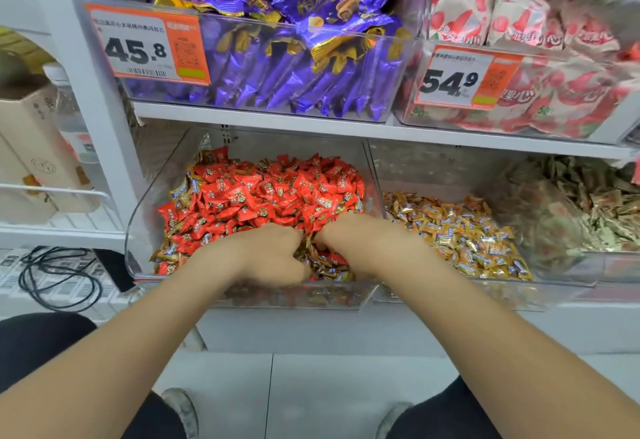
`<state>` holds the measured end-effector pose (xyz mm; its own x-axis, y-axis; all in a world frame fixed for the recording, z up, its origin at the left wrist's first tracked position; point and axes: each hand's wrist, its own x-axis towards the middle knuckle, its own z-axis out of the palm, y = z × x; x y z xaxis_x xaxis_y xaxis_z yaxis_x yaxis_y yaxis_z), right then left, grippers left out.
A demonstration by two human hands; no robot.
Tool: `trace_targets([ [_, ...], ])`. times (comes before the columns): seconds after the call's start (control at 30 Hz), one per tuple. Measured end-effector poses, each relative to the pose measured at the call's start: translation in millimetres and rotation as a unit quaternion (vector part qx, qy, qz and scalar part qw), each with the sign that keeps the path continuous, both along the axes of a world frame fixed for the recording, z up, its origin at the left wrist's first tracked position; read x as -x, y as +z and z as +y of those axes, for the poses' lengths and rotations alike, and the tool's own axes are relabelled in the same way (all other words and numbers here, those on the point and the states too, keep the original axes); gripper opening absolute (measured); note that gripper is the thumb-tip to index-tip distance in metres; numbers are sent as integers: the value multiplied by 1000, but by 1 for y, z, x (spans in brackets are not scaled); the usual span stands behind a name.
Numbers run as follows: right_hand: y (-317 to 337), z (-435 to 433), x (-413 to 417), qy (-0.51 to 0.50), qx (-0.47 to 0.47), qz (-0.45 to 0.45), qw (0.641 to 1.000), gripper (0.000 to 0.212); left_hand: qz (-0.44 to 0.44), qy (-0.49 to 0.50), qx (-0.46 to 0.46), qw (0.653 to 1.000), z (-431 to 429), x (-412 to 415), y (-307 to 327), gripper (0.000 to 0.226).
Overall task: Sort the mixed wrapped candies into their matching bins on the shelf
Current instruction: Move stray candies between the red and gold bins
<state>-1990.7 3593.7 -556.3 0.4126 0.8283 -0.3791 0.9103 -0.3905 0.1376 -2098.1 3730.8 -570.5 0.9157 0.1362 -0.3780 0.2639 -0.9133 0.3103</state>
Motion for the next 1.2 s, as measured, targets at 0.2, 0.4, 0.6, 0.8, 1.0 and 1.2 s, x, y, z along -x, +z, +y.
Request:
trace_targets([
  [0.2, 3, 5, 1, -9, 10, 42, 999, 43, 35, 9, 27, 999, 2, -1, 3, 30],
  [0.4, -2, 9, -1, -49, -50, 99, 993, 46, -19, 29, 44, 998, 15, -1, -6, 77],
  [0.6, -6, 6, -6, -140, -226, 174, 948, 60, -182, 104, 34, 977, 6, 2, -16, 54],
  [0.8, -3, 4, -8, -191, -344, 186, 900, 54, -281, 156, 29, 946, 10, 9, -13, 38],
  [1.0, -6, 1, -5, -179, -389, 182, 885, 43, -294, 170, 10, 941, 12, 10, -11, 48],
  [1.2, 3, 3, -7, -209, -419, 192, 862, 27, -308, 159, 58, 936, 12, 5, -1, 26],
])
